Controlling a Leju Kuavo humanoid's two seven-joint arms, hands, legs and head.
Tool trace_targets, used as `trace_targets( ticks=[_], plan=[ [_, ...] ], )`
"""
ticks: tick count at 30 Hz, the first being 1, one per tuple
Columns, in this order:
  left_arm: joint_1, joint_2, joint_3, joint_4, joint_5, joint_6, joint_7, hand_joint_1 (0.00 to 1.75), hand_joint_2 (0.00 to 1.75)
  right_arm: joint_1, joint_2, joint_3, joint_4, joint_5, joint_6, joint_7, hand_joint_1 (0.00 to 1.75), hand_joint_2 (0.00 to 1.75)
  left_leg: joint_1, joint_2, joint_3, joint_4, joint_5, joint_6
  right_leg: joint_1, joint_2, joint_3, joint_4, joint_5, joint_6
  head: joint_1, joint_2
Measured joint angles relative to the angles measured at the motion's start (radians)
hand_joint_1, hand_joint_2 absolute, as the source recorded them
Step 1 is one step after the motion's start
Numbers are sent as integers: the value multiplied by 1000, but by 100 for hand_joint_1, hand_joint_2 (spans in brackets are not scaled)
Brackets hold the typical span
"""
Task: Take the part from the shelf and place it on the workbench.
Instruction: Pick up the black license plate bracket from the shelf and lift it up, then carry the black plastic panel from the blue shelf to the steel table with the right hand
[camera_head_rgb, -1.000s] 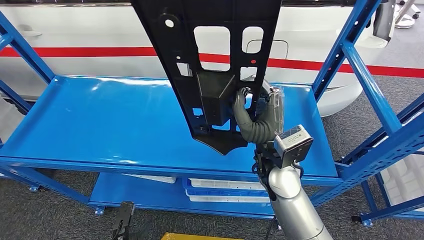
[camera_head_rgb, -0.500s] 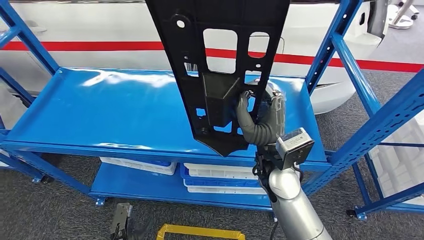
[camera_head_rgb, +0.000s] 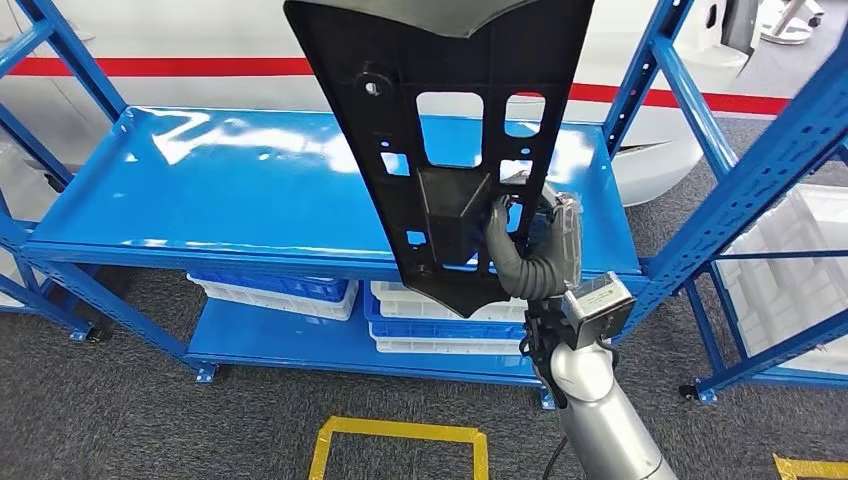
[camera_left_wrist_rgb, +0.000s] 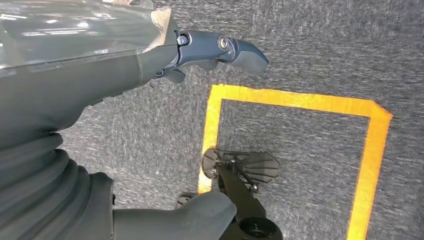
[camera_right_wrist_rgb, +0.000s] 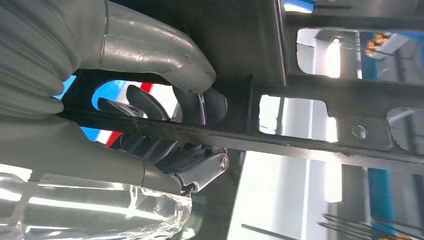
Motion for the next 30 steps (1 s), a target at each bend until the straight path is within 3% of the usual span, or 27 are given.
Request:
trace_targets(
  ticks=[2, 3, 5, 7, 8, 9, 10, 11, 12, 14, 15, 17, 18, 19, 21, 22, 23, 24, 25, 26, 28, 29, 30],
  plan=[
    [4, 2, 1, 2, 0, 0, -1, 0, 175, -2, -2, 1, 3, 0, 1, -5, 175, 175, 3, -3, -4, -1, 11, -11, -3, 0, -12, -4, 12, -18, 0, 0],
    [6, 4, 3, 3, 1, 1, -2, 0, 175, -3, -2, 2, 4, -1, 1, -6, 175, 175, 6, -6, -11, 7, -2, -18, -7, -2, -18, -5, 23, -28, -1, 0],
    [11, 6, 5, 5, 1, 3, -8, 0, 175, -5, -2, 4, 6, -1, 1, -9, 175, 175, 13, -10, -43, 77, -91, -31, -15, -6, -37, -7, 49, -45, -4, 0],
    [11, 6, 7, 5, 2, 8, -17, 0, 175, -5, 0, 6, 6, 1, 1, -14, 175, 175, 20, -11, -79, 211, -193, -44, -15, -7, -66, -6, 74, -50, -6, 0],
    [11, 6, 7, 6, 1, 10, -21, 0, 175, -4, 1, 6, 6, 3, 1, -17, 175, 175, 23, -11, -83, 264, -211, -50, -15, -8, -81, -5, 85, -48, -6, 0],
    [10, 6, 8, 6, 1, 11, -23, 0, 175, -4, 2, 6, 6, 6, 0, -20, 175, 175, 27, -11, -73, 292, -207, -54, -15, -8, -95, -5, 96, -45, -6, 0],
    [10, 6, 8, 6, 1, 12, -24, 0, 175, -3, 2, 7, 6, 9, 0, -22, 175, 175, 31, -11, -47, 287, -187, -57, -16, -9, -108, -4, 107, -42, -6, 0],
    [9, 6, 9, 6, 1, 13, -24, 0, 175, -3, 2, 7, 6, 12, 0, -23, 175, 175, 35, -11, 1, 243, -164, -58, -17, -9, -120, -4, 117, -37, -7, 0],
    [7, 6, 10, 6, 1, 15, -24, 0, 175, -2, 2, 7, 4, 15, 0, -23, 175, 175, 38, -12, 64, 176, -153, -57, -17, -8, -129, -4, 127, -31, -7, 0],
    [1, 6, 14, 6, 1, 18, -24, 0, 175, -3, 3, 7, 1, 22, 0, -24, 175, 175, 37, -17, 175, 33, -165, -50, -15, -9, -140, -3, 145, -15, -6, 0],
    [-1, 6, 16, 6, 1, 19, -24, 0, 175, -4, 4, 7, 0, 25, 1, -24, 175, 175, 33, -19, 200, -6, -174, -44, -14, -11, -143, -5, 155, -6, -6, 0],
    [-3, 6, 19, 7, 1, 21, -22, 0, 175, -5, 4, 8, -1, 30, 4, -25, 175, 175, 26, -18, 195, -28, -166, -23, -14, -13, -147, -13, 174, 12, -5, 0],
    [-2, 5, 20, 7, 2, 21, -22, 0, 175, -5, 3, 9, -1, 32, 5, -25, 175, 175, 23, -15, 184, -31, -153, -10, -14, -12, -154, -9, 168, 14, -5, 0],
    [-2, 5, 21, 8, 2, 21, -21, 0, 175, -5, 3, 11, -1, 34, 7, -25, 175, 175, 21, -11, 171, -35, -139, 3, -13, -11, -167, 12, 143, 10, -4, 0],
    [-1, 5, 22, 8, 2, 21, -20, 0, 175, -6, 2, 12, 0, 35, 10, -26, 175, 175, 15, -5, 139, -37, -111, 21, -12, -9, -202, 116, 48, -13, -2, 0],
    [-1, 5, 22, 8, 2, 21, -20, 0, 175, -6, 2, 12, 0, 35, 12, -26, 175, 175, 12, -4, 123, -37, -97, 25, -12, -9, -216, 186, 3, -20, -1, 0],
    [-1, 5, 23, 8, 2, 21, -20, 0, 175, -6, 2, 13, 1, 35, 13, -26, 175, 175, 8, -4, 106, -36, -83, 27, -11, -8, -222, 247, -22, -20, 0, 0],
    [-1, 5, 23, 8, 2, 20, -20, 0, 175, -6, 2, 13, 1, 35, 14, -26, 175, 175, 5, -3, 89, -35, -69, 28, -10, -8, -215, 284, -24, -13, 0, 0],
    [-1, 5, 23, 8, 2, 20, -20, 0, 175, -6, 2, 13, 2, 35, 15, -26, 175, 175, 2, -2, 72, -33, -55, 28, -8, -8, -192, 287, -9, -3, 1, 0],
    [-1, 5, 23, 8, 2, 20, -20, 0, 175, -6, 2, 13, 2, 35, 15, -26, 175, 175, -1, -2, 56, -31, -42, 27, -6, -8, -152, 253, 12, 4, 1, 0],
    [-1, 4, 23, 8, 2, 20, -20, 0, 175, -7, 3, 14, 2, 36, 15, -26, 175, 175, -5, -3, 31, -25, -21, 23, 2, -9, -35, 108, 26, 1, 1, 0],
    [-1, 4, 23, 8, 2, 20, -20, 0, 175, -9, 4, 14, 2, 37, 15, -26, 175, 175, -8, -3, 22, -22, -11, 19, 7, -8, 14, 34, 15, -6, 0, 0],
    [-1, 3, 23, 8, 2, 20, -20, 0, 175, -10, 4, 14, 2, 37, 15, -26, 175, 175, -9, -2, 16, -20, -2, 15, 11, -7, 44, -18, 2, -13, -1, 0]
  ],
)
